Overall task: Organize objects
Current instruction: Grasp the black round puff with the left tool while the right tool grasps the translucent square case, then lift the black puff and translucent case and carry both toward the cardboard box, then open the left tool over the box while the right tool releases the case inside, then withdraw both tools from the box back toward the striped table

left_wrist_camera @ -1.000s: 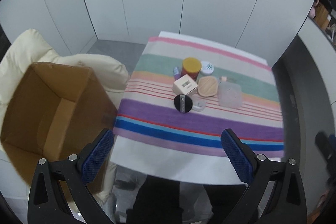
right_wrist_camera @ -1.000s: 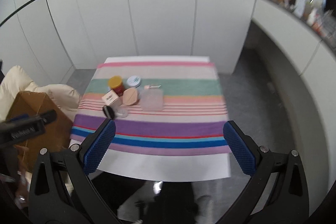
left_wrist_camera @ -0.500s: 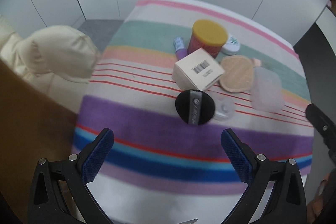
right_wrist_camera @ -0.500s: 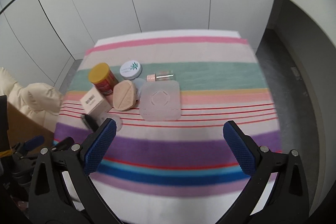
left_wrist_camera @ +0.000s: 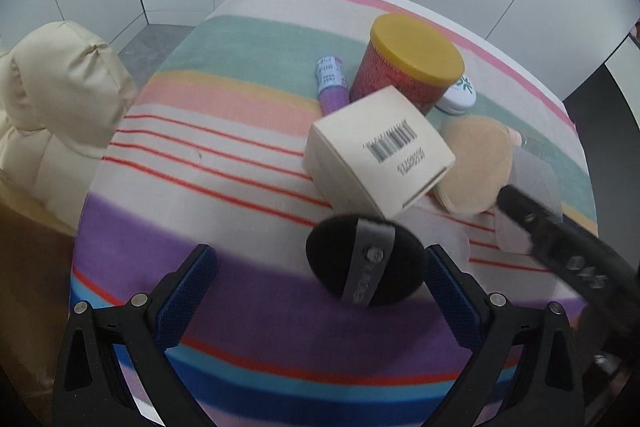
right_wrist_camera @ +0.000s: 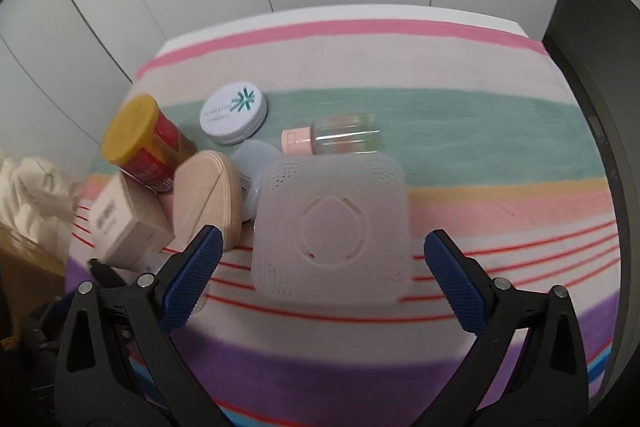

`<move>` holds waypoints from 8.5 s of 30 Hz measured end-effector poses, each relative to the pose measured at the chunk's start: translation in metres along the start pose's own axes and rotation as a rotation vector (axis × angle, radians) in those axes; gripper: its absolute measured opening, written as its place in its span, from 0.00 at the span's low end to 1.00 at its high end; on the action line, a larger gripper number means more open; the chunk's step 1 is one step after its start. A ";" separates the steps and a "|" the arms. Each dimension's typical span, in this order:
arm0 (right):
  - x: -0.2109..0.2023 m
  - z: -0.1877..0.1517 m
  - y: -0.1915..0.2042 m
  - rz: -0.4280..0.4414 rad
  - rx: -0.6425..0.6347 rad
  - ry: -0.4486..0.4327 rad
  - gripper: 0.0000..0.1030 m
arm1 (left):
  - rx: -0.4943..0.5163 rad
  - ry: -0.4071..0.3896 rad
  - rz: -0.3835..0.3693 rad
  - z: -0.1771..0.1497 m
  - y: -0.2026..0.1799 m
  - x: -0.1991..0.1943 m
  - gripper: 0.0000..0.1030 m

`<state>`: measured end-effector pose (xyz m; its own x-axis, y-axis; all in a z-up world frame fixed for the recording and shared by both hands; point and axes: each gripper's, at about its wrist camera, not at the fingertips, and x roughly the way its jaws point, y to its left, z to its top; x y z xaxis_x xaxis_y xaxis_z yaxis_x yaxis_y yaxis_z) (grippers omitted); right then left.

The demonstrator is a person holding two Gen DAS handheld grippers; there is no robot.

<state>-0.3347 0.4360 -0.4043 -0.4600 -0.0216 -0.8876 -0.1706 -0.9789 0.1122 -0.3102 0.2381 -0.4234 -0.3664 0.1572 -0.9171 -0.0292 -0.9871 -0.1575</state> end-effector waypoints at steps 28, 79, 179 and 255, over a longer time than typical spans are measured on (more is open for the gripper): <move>-0.118 0.012 -0.025 -0.116 0.008 -0.099 0.82 | 0.067 -0.148 0.077 0.034 -0.023 -0.124 0.45; -0.495 -0.039 0.025 -0.084 -0.053 -0.389 0.82 | 0.212 -0.376 0.078 -0.040 -0.004 -0.477 0.45; -0.229 -0.099 0.378 0.271 -0.524 -0.062 0.96 | -0.274 -0.263 0.359 -0.032 0.331 -0.345 0.83; -0.410 -0.214 0.255 0.175 -0.405 -0.113 0.96 | -0.092 -0.281 0.194 -0.205 0.241 -0.439 0.83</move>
<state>-0.0030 0.1516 -0.1072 -0.5480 -0.1931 -0.8139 0.2621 -0.9636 0.0521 0.0339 -0.0625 -0.1340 -0.5988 -0.0600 -0.7986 0.1452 -0.9888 -0.0345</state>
